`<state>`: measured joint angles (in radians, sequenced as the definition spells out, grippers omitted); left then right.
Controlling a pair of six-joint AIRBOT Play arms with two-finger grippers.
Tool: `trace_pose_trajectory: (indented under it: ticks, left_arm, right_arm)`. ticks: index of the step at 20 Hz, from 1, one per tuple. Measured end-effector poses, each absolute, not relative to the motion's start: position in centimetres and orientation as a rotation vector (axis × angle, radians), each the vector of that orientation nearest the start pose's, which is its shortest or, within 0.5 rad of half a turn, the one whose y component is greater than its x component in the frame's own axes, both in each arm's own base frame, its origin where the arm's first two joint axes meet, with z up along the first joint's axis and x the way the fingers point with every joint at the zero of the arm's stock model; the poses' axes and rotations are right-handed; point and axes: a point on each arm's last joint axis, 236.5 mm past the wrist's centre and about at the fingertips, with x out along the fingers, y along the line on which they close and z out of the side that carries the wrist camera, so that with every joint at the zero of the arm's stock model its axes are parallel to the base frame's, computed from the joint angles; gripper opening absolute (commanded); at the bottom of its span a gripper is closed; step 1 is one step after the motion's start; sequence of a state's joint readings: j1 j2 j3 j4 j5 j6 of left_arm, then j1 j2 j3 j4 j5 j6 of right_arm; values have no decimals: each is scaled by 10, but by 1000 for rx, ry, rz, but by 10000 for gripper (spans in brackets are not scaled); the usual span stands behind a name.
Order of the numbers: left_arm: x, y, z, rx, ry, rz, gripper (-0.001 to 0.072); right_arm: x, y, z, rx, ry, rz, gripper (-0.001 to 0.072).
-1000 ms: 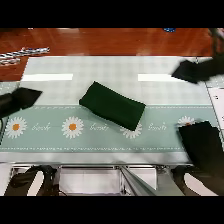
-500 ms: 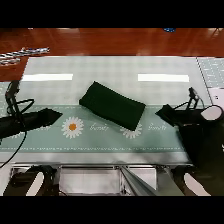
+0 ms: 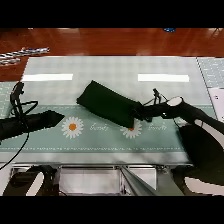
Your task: Fold the shirts.
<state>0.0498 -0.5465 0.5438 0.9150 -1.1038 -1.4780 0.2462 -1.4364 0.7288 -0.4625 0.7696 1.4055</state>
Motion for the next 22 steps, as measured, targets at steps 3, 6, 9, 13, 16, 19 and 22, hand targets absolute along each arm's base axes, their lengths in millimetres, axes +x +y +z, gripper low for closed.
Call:
trace_pose_trajectory:
  ticks: [3, 6, 9, 13, 16, 19, 22]
  left_arm:
    - [242, -117, 49, -530, 1027, -364, 24]
    - [242, -117, 49, -530, 1026, -363, 24]
    - [242, -117, 49, -530, 1025, -363, 24]
    - [242, -117, 49, -530, 1025, -363, 24]
    - [242, -117, 49, -530, 1024, -362, 24]
    - [243, -116, 49, -530, 1019, -360, 25]
    - [248, -115, 52, -517, 992, -365, 25]
  right_arm:
    - [346, 272, -66, 828, 1379, 493, 24]
    - [382, 295, -14, 711, 1289, 620, 24]
    - [417, 291, 50, 562, 1192, 671, 23]
    - [453, 243, 128, 418, 1082, 614, 23]
    - [463, 190, 168, 392, 1049, 515, 23]
    - [461, 127, 200, 409, 1021, 400, 23]
    - [444, 62, 221, 457, 1015, 268, 23]
